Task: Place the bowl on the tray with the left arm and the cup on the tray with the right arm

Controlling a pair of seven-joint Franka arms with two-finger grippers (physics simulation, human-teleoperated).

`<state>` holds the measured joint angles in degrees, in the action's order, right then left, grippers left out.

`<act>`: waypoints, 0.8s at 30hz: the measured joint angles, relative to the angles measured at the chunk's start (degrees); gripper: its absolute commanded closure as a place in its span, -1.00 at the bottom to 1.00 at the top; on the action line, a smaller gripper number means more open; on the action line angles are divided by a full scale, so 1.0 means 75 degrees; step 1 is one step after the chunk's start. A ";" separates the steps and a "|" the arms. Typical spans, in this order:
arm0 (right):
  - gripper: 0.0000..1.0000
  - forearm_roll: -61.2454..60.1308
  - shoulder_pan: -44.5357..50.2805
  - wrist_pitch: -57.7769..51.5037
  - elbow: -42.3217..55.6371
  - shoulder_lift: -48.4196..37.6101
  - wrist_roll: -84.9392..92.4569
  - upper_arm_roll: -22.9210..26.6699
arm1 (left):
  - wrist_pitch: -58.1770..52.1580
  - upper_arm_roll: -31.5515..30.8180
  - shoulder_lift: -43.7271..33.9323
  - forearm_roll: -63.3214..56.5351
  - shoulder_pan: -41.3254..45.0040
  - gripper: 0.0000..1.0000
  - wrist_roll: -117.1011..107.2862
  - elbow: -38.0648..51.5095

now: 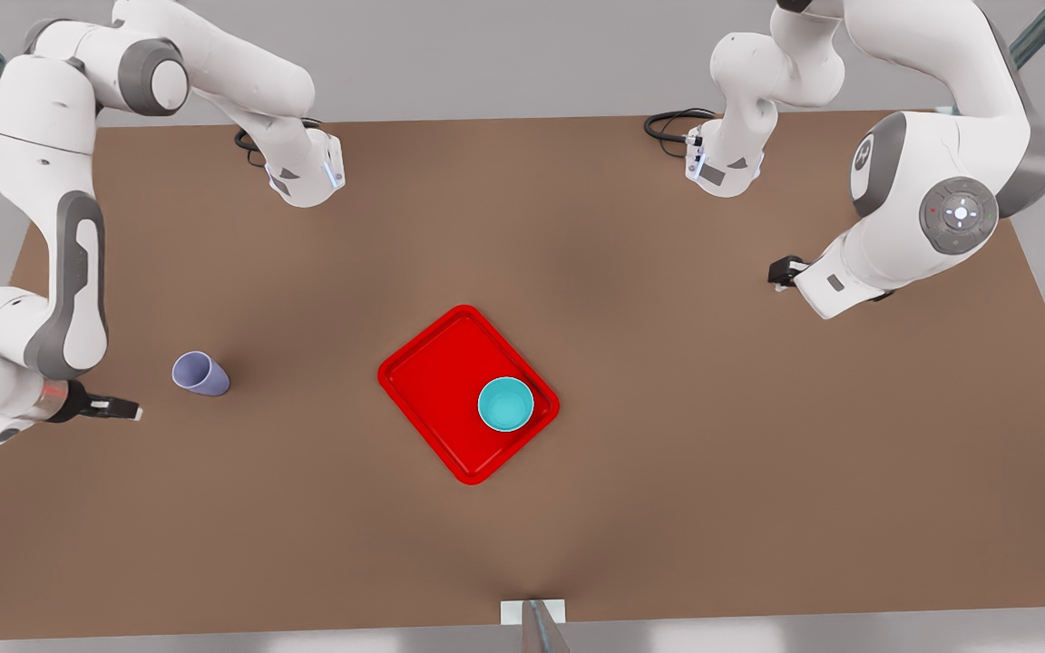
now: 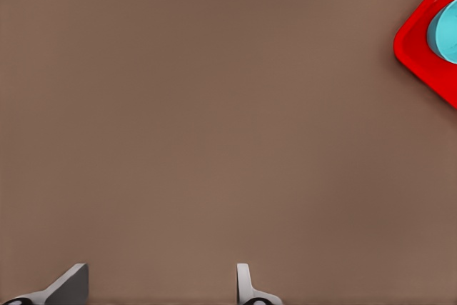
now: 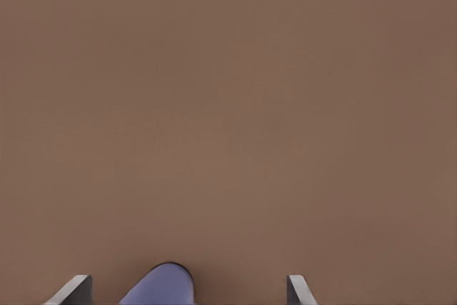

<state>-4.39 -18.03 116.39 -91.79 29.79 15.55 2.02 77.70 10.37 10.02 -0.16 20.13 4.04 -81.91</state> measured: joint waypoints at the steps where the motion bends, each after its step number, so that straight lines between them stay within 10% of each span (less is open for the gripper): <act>1: -1.00 0.0000 -0.0010 0.0008 -0.0013 0.0052 0.0061 0.0000 | -0.0020 0.0000 0.0000 0.0000 0.0001 -1.00 0.0000 0.0000; 24: -0.98 -0.0053 0.0096 0.1062 -0.3098 -0.1828 0.0107 -0.0199 | -0.0007 0.0000 0.0047 0.0010 0.0000 -1.00 0.0035 0.0012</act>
<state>-4.79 -17.31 124.36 -115.03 16.08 16.35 0.53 77.64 10.37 10.38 -0.08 20.13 4.31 -81.83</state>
